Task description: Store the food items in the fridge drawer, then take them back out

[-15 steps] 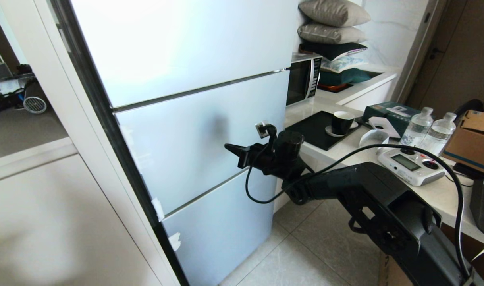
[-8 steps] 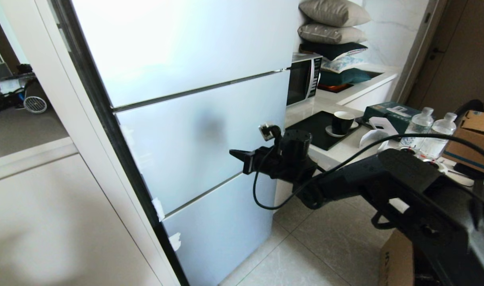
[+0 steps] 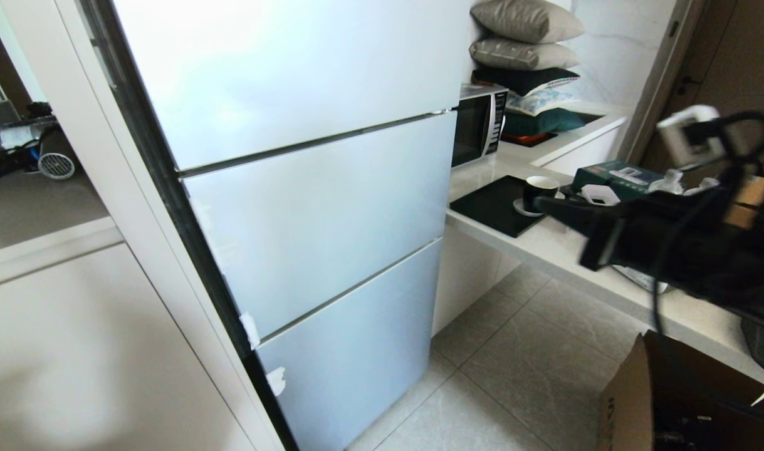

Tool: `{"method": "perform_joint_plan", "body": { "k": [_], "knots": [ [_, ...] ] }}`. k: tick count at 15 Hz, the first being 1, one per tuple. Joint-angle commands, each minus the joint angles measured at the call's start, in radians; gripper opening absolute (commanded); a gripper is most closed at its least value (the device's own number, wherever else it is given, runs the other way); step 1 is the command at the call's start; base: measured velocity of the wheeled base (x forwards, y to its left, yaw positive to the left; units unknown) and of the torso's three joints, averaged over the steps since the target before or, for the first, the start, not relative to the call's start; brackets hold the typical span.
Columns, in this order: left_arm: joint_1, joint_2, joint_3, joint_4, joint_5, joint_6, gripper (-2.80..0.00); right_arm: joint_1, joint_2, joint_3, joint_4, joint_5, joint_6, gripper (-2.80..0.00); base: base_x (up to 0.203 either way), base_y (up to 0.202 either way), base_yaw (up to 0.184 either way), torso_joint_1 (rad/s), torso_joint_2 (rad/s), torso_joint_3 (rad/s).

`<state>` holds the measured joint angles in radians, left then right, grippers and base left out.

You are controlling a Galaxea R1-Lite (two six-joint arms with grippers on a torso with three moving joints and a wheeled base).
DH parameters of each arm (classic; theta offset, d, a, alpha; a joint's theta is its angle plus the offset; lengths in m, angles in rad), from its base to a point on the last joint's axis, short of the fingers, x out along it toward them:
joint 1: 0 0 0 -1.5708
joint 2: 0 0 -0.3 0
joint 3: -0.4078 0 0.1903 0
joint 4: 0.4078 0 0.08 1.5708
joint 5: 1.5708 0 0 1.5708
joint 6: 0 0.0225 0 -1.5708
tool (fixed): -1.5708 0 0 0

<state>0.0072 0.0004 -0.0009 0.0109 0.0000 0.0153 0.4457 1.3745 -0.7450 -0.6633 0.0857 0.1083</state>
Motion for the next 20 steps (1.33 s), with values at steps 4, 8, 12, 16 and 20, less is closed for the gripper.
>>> {"method": "perform_joint_plan", "body": {
  "k": [4, 8, 12, 16, 20],
  "knots": [
    [0.000, 0.001, 0.001, 0.000, 0.000, 0.000, -2.80, -0.288, -0.941, 0.299, 0.442, -0.176, -0.057, -2.80, 0.000, 0.000, 0.000, 0.000, 0.00, 0.000],
    [0.000, 0.001, 0.001, 0.000, 0.000, 0.000, -2.80, -0.404, -1.349, 0.580, 0.752, -0.122, -0.137, -2.80, 0.000, 0.000, 0.000, 0.000, 0.00, 0.000],
    [0.000, 0.001, 0.001, 0.000, 0.000, 0.000, -2.80, -0.447, -1.375, 0.666, 0.867, -0.007, -0.291, -2.80, 0.000, 0.000, 0.000, 0.000, 0.00, 0.000],
    [0.000, 0.001, 0.001, 0.000, 0.000, 0.000, -2.80, -0.447, -1.375, 0.672, 0.861, -0.055, -0.236, -2.80, 0.000, 0.000, 0.000, 0.000, 0.00, 0.000],
    [0.000, 0.001, 0.001, 0.000, 0.000, 0.000, -2.80, -0.447, -1.375, 0.679, 0.829, -0.093, -0.136, -2.80, 0.000, 0.000, 0.000, 0.000, 0.00, 0.000]
  ]
}}
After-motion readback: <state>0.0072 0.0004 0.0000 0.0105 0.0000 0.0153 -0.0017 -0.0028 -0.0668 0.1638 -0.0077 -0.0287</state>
